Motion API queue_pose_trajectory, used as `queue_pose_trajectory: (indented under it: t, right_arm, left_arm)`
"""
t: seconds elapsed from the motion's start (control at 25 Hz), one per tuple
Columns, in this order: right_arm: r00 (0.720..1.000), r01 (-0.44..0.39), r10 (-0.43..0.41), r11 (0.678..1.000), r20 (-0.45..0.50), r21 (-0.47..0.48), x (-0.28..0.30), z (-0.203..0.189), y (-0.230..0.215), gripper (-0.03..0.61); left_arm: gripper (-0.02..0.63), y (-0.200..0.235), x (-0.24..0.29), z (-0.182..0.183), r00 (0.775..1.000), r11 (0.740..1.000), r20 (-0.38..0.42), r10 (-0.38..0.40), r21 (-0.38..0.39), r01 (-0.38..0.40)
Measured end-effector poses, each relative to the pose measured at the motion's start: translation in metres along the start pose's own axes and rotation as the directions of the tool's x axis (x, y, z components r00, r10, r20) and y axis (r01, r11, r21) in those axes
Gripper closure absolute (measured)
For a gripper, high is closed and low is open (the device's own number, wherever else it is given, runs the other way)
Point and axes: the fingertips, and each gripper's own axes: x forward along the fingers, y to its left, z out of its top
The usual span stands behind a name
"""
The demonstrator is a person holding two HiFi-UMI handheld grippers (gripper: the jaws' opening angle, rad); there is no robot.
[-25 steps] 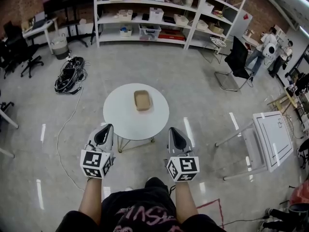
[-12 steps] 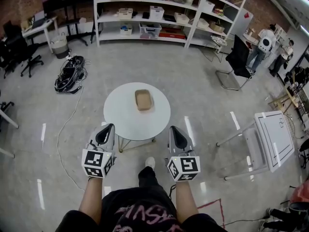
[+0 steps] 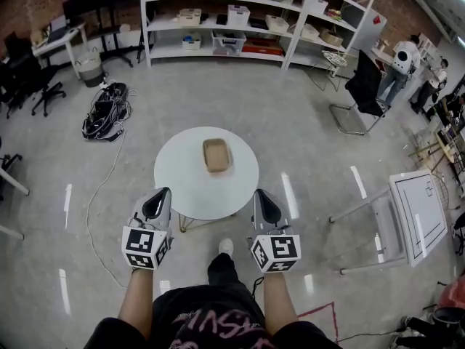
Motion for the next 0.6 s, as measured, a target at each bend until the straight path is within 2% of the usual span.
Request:
queue_pose_trajectory:
  t: [0.6]
  right_arm:
    - [0.997, -0.017, 0.018, 1.0, -0.077, 0.019, 0.114, -0.032, -0.063, 0.569]
  left_arm:
    - [0.611, 0.037, 0.119, -0.018, 0.997, 0.999, -0.071, 0.02, -0.04, -0.023]
